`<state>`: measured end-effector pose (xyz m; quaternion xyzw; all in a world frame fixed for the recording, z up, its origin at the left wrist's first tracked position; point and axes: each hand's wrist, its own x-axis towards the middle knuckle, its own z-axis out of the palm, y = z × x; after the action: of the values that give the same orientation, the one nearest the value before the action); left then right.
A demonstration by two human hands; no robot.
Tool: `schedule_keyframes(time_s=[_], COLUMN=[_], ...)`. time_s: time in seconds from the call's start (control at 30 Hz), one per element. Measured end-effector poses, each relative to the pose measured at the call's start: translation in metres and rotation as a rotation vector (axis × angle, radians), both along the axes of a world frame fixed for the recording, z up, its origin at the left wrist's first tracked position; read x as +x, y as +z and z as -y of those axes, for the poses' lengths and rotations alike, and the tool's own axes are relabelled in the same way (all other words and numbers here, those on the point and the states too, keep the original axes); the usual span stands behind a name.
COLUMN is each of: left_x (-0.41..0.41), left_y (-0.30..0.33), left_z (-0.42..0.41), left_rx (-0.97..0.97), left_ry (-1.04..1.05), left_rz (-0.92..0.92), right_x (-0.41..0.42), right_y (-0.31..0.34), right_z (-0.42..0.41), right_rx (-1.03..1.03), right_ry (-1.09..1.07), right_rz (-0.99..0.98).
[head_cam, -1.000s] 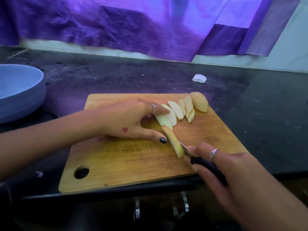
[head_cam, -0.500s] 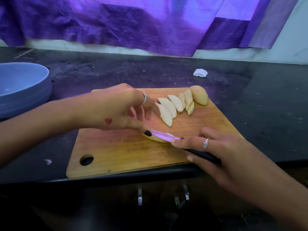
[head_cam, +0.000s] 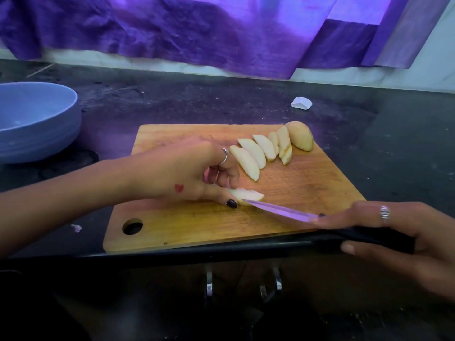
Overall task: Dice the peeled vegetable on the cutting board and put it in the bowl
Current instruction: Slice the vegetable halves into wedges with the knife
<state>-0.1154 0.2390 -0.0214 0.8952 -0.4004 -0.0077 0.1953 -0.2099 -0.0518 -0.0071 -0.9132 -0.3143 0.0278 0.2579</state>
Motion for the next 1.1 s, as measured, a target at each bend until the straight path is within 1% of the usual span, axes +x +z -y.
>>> schedule_keyframes(time_s=[0.07,0.17,0.23,0.3,0.37,0.4,0.57,0.67,0.73,0.87,0.93,1.0,1.1], left_x=[0.003,0.007,0.006,0.005,0.006,0.007,0.017,0.016,0.014,0.008,0.002,-0.001,-0.003], left_y=[0.001,0.004,0.007,0.009,0.008,0.008,0.002,0.001,0.003,0.004,0.002,-0.003,-0.012], left_z=[-0.004,-0.011,-0.014,-0.017,-0.019,-0.020,-0.030,-0.031,-0.031,-0.030,-0.025,-0.019,-0.016], left_rx=[0.026,0.033,0.064,0.153,0.218,0.230,0.205,0.165,0.114,-0.015,-0.099,-0.105,-0.026], left_ry=[-0.011,-0.080,-0.143,-0.194,-0.196,-0.188,-0.043,0.045,0.102,0.364,0.444,0.458,0.409], left_rz=[0.041,0.175,0.262,0.384,0.465,0.474,0.413,0.371,0.341,0.316,0.291,0.276,0.259], right_x=[-0.003,-0.002,0.001,0.005,0.010,0.012,0.026,0.036,0.039,0.035,0.035,0.036,0.039], right_y=[0.000,-0.003,-0.007,-0.012,-0.018,-0.021,-0.024,-0.023,-0.022,-0.019,-0.017,-0.016,-0.015], right_z=[0.009,0.005,-0.011,-0.031,-0.048,-0.054,-0.066,-0.063,-0.061,-0.060,-0.063,-0.068,-0.078], right_rx=[0.069,0.148,0.143,0.141,0.119,0.095,-0.029,-0.032,-0.009,0.070,0.100,0.128,0.152], right_ry=[-0.053,-0.158,-0.194,-0.227,-0.256,-0.273,-0.429,-0.497,-0.472,-0.421,-0.419,-0.420,-0.412], right_rz=[0.003,0.065,0.096,0.087,0.059,0.058,0.158,0.163,0.131,0.071,0.059,0.053,0.048])
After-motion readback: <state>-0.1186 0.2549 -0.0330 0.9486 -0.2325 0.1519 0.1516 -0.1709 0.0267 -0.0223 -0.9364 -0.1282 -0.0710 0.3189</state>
